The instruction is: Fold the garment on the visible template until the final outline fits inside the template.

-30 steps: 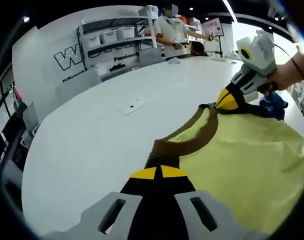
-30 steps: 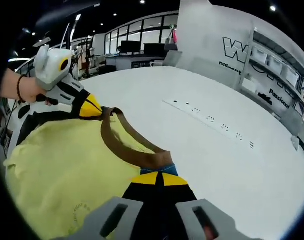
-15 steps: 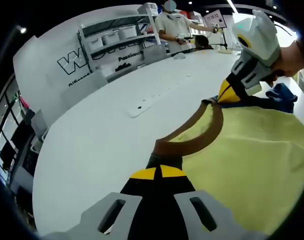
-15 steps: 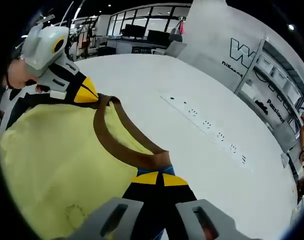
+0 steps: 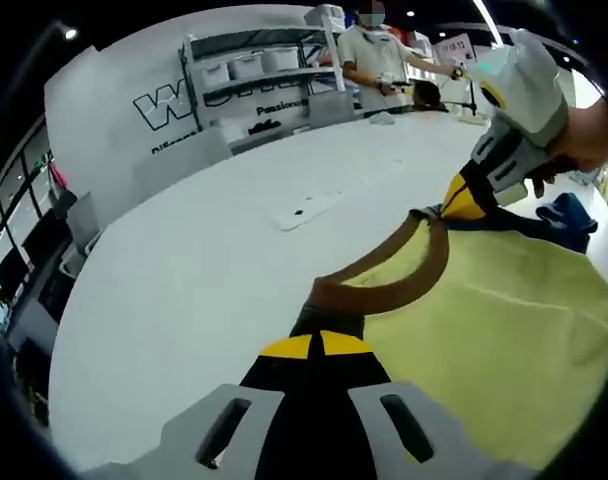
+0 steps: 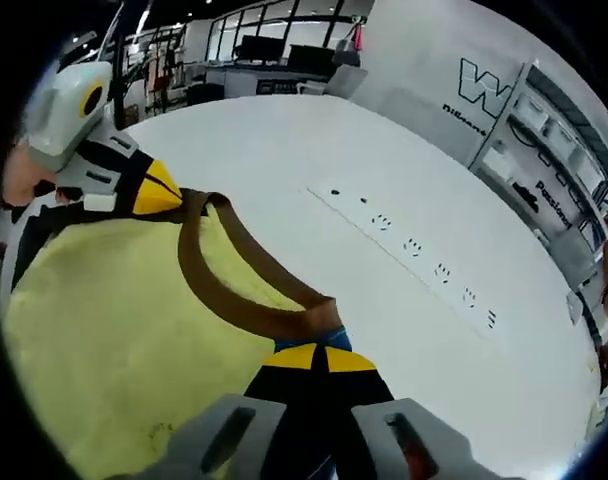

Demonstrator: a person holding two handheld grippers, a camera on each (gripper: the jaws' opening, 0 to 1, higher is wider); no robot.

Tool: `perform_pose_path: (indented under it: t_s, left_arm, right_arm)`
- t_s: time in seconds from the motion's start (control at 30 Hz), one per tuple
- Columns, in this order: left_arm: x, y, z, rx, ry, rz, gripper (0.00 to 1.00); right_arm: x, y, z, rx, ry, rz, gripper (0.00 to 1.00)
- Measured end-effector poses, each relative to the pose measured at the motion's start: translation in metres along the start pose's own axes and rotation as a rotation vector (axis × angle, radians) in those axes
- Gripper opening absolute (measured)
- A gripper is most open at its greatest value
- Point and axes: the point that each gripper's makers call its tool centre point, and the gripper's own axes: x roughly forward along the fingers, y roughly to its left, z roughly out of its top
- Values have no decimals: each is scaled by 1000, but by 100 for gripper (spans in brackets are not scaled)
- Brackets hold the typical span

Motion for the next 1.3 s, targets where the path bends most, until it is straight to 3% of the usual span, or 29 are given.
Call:
perform_pose_path:
  t_s: [0.1, 0.13, 0.27, 0.47, 0.6, 0.87, 1.13, 1.23, 1.3]
  left_arm:
    - [-9, 4, -4, -23, -6, 14, 4]
    - [-13, 3, -4, -40, -17, 7, 4]
    - [-27, 1, -4, -58, -31, -22, 4]
    - [-49, -9, 4, -49, -77, -52, 7]
    - [-66, -16, 7, 1, -91, -47, 6]
    - [-100, -25, 11, -6, -121, -57, 7]
    - [-135, -35, -2, -30, -136, -60, 7]
    - [-149, -41, -9, -8, -135, -63, 8]
    - [-161, -42, -8, 23, -169, -82, 10]
  right_arm:
    - [-11, -5, 5, 12, -75, -38, 0]
    - [-20, -6, 14, -14, -137, -52, 0]
    - [-37, 10, 22, 21, -173, 22, 0]
    - [-62, 25, 18, 1, -157, 63, 0]
    - [-74, 34, 14, 53, -157, 88, 0]
    - [-102, 41, 12, 123, -174, 83, 2]
    - [-130, 51, 10, 96, -208, 66, 4]
    - [-141, 57, 7, 96, -231, 80, 4]
    - [-146, 60, 3, 64, -214, 84, 6]
